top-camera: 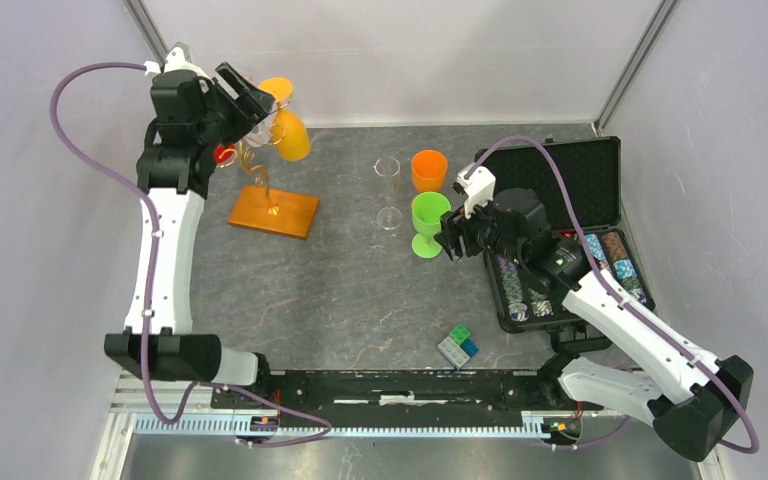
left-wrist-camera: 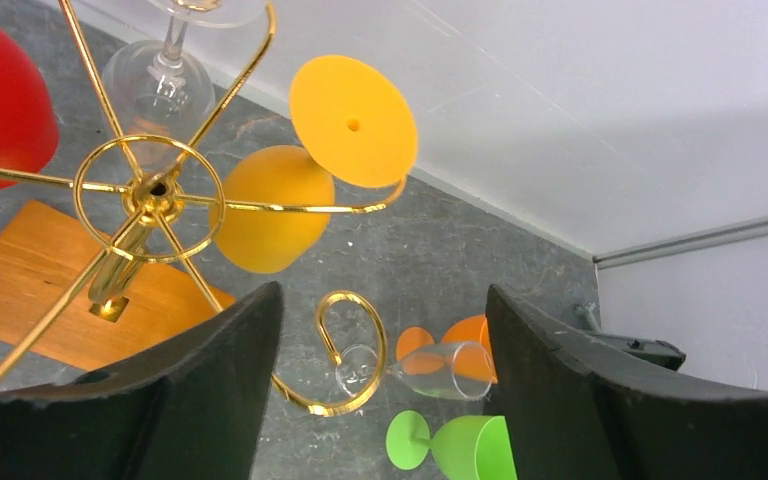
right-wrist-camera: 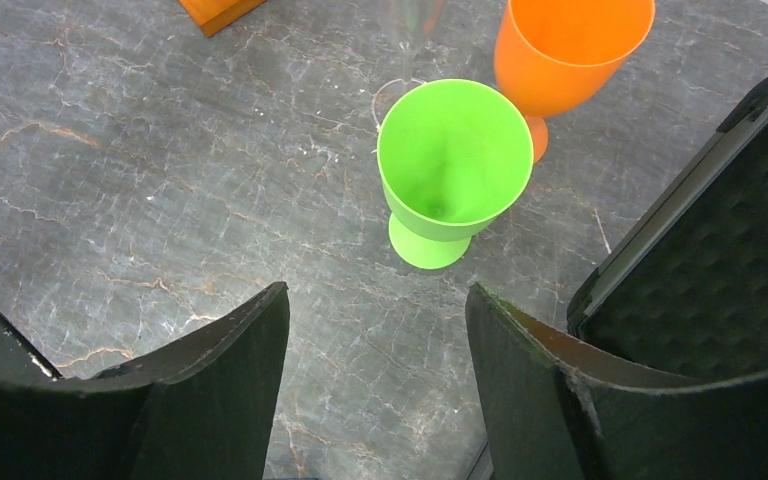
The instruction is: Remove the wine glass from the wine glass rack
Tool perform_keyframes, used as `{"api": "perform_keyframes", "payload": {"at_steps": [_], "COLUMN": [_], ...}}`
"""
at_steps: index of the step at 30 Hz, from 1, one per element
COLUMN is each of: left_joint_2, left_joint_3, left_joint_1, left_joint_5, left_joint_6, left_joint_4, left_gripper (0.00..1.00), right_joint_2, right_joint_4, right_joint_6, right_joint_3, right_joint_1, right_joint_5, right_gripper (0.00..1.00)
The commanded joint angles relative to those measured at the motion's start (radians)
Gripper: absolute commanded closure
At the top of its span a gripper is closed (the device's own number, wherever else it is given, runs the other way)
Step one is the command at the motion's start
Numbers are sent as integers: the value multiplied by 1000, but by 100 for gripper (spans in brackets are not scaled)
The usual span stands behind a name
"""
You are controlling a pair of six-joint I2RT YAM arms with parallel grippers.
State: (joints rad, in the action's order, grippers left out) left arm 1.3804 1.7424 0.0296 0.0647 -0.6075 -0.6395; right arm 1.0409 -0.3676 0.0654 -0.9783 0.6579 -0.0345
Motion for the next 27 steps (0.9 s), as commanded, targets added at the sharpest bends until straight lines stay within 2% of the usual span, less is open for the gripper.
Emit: {"api": "perform_keyframes", "payload": {"at_steps": [1, 4, 10, 13, 15, 23, 27], "left_joint_2": [60, 107, 165, 158, 155, 194, 214], "left_joint_3": [25, 23, 18, -28, -61, -69, -69], "left_joint_1": [-43, -71, -81, -83, -85, -87, -95], "left_joint_5": [73, 79, 72, 51, 44, 44, 72], "left_joint_6": [-94, -122, -161, -198, -224, -276, -333], "left_joint_4": [93, 129, 188, 267, 309, 308, 336], "left_gripper": [26, 35, 43, 48, 49, 51, 56], "right_joint_2": [-29, -39, -49, -43, -35, -31, -31], "right_joint_4": [67, 79, 86, 87, 86, 87, 86], "right_joint_6": [25, 30, 36, 39, 40, 40, 45], "right_joint_3": [30, 51, 63, 74, 76, 85, 92], "right_joint_1": [-3, -3, -5, -4, -3, -4, -3], "right_joint_5": [-28, -38, -50, -46, -45, -53, -49], "right_gripper": [30, 30, 31, 31, 31, 32, 32]}}
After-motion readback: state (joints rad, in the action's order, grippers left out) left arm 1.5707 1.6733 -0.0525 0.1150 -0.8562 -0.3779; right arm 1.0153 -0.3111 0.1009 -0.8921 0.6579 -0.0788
